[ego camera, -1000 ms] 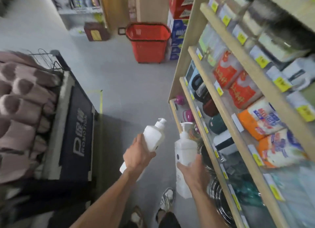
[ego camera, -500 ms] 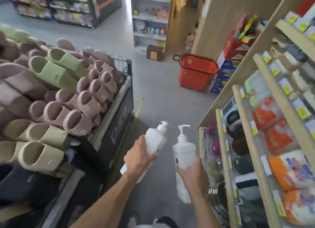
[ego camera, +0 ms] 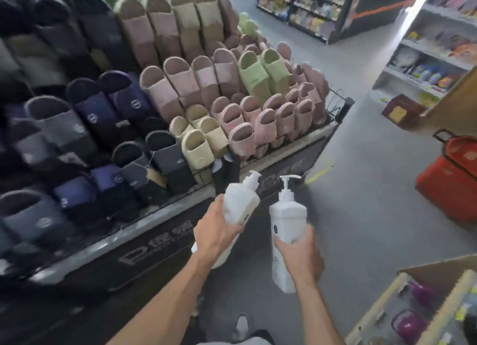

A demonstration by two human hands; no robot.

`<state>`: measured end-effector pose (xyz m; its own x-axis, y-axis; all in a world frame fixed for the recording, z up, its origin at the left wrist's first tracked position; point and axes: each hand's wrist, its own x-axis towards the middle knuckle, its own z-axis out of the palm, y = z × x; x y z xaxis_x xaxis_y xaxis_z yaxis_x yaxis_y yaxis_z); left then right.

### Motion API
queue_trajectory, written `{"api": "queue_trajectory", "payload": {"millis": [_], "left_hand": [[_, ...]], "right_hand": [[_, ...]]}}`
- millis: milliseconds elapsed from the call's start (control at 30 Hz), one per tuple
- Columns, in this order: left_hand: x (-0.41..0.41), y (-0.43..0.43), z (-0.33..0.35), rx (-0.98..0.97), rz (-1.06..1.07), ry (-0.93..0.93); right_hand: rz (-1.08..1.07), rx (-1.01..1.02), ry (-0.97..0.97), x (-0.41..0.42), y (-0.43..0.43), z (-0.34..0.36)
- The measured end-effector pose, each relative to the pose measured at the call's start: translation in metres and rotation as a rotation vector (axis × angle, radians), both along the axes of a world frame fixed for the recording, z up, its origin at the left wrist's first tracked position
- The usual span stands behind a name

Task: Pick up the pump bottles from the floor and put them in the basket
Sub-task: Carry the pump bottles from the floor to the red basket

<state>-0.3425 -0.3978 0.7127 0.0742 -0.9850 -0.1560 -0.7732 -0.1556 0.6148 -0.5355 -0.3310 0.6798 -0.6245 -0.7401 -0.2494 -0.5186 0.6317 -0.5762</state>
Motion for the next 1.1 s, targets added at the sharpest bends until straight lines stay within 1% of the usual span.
{"api": "queue_trajectory", "payload": {"millis": [233, 500, 667, 833, 1100], "left_hand": [[0.088, 0.054, 0.007, 0.02, 0.345, 0.034], [0.201, 0.126, 0.009, 0.019, 0.701, 0.06], [0.278, 0.185, 0.008, -0.016, 0.85, 0.084], [0.361, 0.256, 0.009, -0.024, 1.011, 0.107], [0.469, 0.373, 0.01, -0.06, 1.343, 0.098]], "right_hand": [[0.326, -0.03, -0.005, 0.069, -0.018, 0.006], [0.688, 0.018, 0.014, 0.201, -0.007, 0.022], [0.884, 0.02, 0.046, 0.299, 0.023, 0.028], [1.045, -0.003, 0.027, 0.4, 0.064, 0.028], [1.366, -0.06, 0.018, 0.555, 0.131, 0.023]]}}
